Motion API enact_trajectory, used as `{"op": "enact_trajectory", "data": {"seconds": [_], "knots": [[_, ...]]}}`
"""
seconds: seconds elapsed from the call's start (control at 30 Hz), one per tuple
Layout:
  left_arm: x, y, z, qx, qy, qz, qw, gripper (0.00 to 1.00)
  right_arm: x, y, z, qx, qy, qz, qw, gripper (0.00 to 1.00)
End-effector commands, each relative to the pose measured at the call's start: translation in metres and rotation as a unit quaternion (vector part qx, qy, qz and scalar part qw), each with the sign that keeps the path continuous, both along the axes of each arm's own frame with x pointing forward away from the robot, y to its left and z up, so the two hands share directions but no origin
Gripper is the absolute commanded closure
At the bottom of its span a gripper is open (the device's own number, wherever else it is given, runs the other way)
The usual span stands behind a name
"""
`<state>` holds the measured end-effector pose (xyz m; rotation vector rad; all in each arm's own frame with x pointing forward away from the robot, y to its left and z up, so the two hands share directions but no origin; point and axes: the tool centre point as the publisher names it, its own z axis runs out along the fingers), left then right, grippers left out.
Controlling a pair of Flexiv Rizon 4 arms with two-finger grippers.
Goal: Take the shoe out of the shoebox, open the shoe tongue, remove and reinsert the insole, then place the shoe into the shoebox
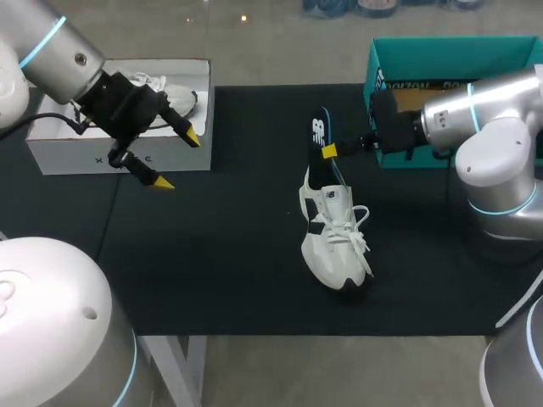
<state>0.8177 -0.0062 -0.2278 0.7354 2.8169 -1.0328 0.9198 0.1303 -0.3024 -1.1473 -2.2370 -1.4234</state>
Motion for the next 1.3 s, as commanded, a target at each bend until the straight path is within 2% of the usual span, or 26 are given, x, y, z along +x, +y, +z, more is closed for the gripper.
{"op": "enact_trajectory", "data": {"seconds": [0.03, 0.3, 0.5, 1.3], "knots": [[0.000, 0.000, 0.000, 0.002, 0.000, 0.000, 1.000, 0.00, 0.004, 0.002, -0.002, -0.004, 0.002, 0.000, 1.000, 1.00], [0.000, 0.000, 0.000, 0.002, 0.000, 0.000, 1.000, 0.00, 0.003, -0.004, -0.006, -0.003, 0.007, -0.005, 1.000, 1.00], [0.000, 0.000, 0.000, 0.002, 0.000, 0.000, 1.000, 0.00, -0.003, -0.007, -0.017, 0.006, 0.022, -0.002, 1.000, 1.00], [0.000, 0.000, 0.000, 0.002, 0.000, 0.000, 1.000, 0.00, -0.059, -0.013, -0.057, 0.026, 0.071, -0.009, 0.997, 1.00]]}}
